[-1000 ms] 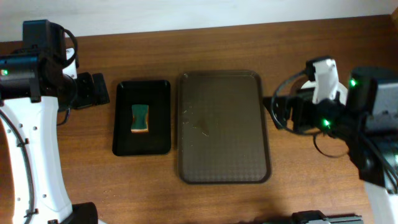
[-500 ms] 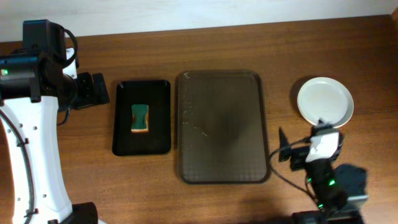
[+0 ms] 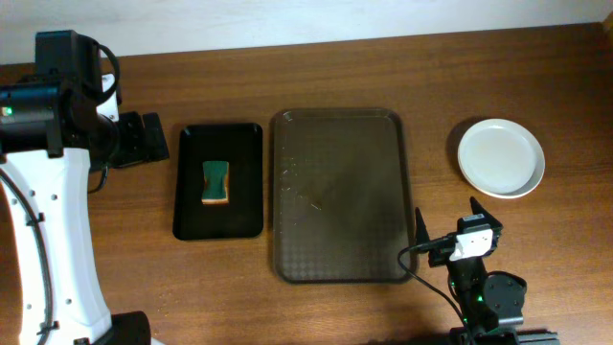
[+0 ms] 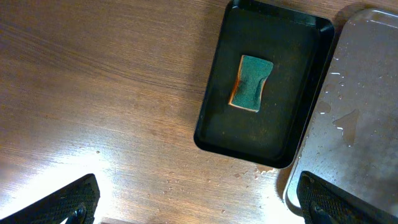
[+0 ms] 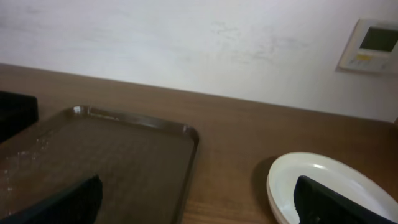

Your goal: Clean dirty plates on tray and stack at the side

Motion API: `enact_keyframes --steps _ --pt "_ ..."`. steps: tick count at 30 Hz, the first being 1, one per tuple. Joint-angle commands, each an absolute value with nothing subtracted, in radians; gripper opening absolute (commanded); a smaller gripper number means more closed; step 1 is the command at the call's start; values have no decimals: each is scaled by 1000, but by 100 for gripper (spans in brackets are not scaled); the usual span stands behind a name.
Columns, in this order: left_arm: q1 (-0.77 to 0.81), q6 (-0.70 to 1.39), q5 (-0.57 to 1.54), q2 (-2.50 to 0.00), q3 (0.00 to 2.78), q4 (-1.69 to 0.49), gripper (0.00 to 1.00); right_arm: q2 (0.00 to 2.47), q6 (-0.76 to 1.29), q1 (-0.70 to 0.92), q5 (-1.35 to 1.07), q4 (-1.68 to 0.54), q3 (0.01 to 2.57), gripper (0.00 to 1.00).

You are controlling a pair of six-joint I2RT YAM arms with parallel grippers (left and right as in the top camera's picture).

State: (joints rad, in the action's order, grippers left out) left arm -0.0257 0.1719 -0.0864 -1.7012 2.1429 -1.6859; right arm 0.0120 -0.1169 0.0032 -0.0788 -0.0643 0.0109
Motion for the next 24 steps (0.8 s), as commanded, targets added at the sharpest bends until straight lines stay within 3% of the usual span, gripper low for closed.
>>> enact_keyframes --steps 1,13,15,19,24 --pt "-29 165 -94 -1682 2148 -1685 100 6 -123 0 -81 -71 6 98" --pt "-19 165 -99 -1657 2148 -1682 100 7 -123 0 -81 -71 6 98" --pt "-3 155 -186 -1596 2142 -1632 100 7 -123 0 -81 -71 6 98" --pt "32 155 -213 -1355 1916 -1208 100 7 -123 0 -81 -71 6 98" --pt "17 155 -201 -953 1290 -723 100 7 -123 0 -81 -71 6 98"
